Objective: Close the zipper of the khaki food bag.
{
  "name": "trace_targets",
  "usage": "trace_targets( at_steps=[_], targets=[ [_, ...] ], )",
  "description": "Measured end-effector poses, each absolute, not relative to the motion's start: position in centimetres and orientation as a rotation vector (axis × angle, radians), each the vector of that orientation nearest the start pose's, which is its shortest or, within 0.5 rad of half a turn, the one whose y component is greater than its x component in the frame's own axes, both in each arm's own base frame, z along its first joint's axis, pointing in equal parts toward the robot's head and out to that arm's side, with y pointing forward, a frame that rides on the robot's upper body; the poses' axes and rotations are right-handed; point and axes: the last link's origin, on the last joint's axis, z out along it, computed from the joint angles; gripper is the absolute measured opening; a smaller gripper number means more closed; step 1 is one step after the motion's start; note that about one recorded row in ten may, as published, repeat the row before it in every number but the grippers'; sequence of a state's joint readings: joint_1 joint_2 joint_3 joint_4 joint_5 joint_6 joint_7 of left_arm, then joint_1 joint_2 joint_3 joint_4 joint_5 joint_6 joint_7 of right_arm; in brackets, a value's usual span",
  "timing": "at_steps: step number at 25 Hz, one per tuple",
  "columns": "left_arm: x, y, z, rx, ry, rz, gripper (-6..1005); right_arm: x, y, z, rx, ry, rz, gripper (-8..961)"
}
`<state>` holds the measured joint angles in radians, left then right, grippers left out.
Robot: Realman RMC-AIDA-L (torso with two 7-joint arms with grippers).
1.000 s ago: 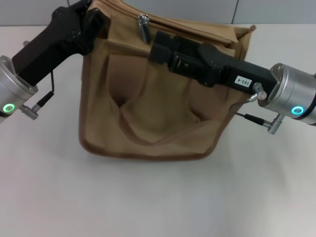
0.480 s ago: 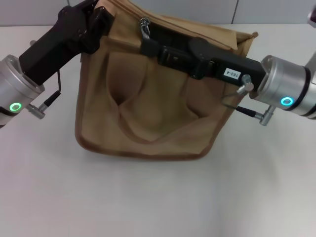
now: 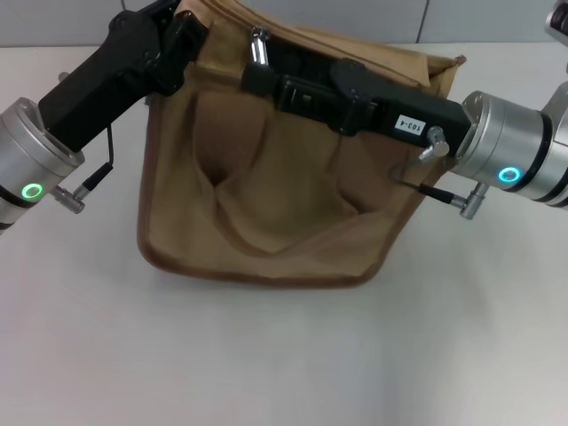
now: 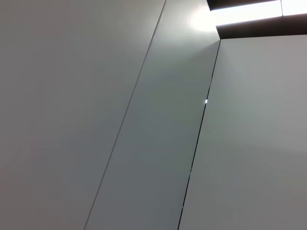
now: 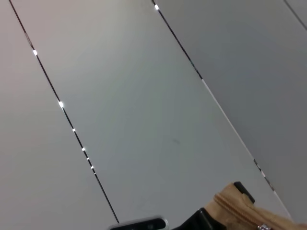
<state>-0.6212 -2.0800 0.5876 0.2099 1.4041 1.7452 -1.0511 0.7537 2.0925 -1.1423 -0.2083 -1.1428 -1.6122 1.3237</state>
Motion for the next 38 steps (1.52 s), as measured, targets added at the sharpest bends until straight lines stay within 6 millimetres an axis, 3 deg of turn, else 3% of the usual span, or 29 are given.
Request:
trace_targets(
  at_steps=[16, 20, 27, 34, 38],
  targets=[
    [-20.6, 33.5, 0.6, -2.21, -0.462, -1.604, 22, 15.0, 35.1, -5.3, -2.62, 0.799, 1.5, 708],
    [-20.5, 33.4, 0.4, -2.217, -0.453, -1.605, 22, 15.2, 35.5, -5.5, -2.599, 0.858, 1.478, 481],
    [-20.4, 33.4, 0.4, -2.217, -0.446, -1.609, 21, 15.1, 35.5, -5.5, -2.609, 0.849, 1.474, 234],
    [-20.4, 33.5, 0.4, -2.211, -0.435, -1.603, 21, 15.6, 35.2, -5.4, -2.589, 0.857, 1.481, 25],
    [-20.7, 33.4, 0.5, -2.201, -0.443, -1.599, 22, 16.0, 35.1, -5.3, -2.58, 0.859, 1.479, 13]
  ],
)
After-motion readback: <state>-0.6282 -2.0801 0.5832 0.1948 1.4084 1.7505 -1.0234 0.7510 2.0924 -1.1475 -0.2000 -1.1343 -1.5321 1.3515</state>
